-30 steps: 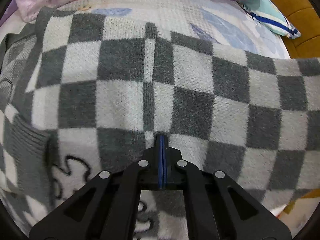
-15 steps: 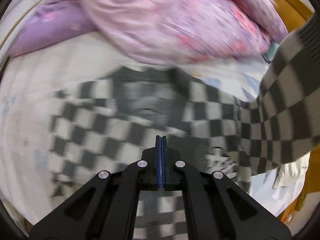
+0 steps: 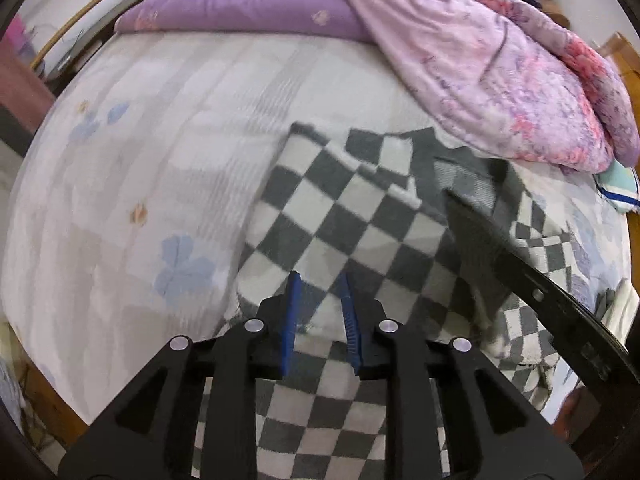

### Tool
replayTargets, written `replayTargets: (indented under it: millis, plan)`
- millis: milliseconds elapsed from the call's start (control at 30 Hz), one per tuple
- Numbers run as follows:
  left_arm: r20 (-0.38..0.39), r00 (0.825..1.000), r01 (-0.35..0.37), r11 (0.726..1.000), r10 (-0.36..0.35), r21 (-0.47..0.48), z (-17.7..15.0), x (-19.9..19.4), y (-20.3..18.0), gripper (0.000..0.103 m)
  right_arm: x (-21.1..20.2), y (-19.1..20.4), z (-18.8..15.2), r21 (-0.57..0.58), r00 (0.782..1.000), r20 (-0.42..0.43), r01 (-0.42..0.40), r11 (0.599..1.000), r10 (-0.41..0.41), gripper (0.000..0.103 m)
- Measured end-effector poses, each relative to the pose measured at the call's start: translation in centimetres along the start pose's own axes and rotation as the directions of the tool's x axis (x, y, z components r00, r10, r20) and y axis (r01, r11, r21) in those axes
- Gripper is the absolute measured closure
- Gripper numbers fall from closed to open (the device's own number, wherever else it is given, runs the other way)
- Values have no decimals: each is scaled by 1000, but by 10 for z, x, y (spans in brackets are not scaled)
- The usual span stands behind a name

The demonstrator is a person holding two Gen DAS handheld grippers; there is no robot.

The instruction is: Fold large clothes

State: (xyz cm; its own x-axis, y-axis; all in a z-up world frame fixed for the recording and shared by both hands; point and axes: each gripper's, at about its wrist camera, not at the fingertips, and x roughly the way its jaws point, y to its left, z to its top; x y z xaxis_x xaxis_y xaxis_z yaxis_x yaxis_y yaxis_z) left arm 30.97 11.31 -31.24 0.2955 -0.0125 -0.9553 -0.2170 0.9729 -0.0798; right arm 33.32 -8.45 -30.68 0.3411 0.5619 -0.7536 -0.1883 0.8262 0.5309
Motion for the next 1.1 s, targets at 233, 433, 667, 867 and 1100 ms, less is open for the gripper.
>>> replayTargets:
  millis: [233,433,667,867,1100]
  plan:
    - [-1,999,34,999,-34,27,-3,16,-39,75,-68,-52,1,39,990,129,48,998,-53,13]
    - [-50,999,22,997,-19,71,-1,57,-89,75,-98,-151,-5,80,970,66,228,970,-234,61]
    - [-169,985,-17,997,28,72,-8,135,-113,75,-68,-258,-34,148,917,-110,397,906,-384,98]
    - [-167,985,-27,996,41,83,-2,155,-115,75,-47,-285,6,169,914,-37,405,899,-404,102]
    - [-157,987,-7,998,16,56,9,164,-109,74,1,-331,57,233,933,-182,347,909,-310,103]
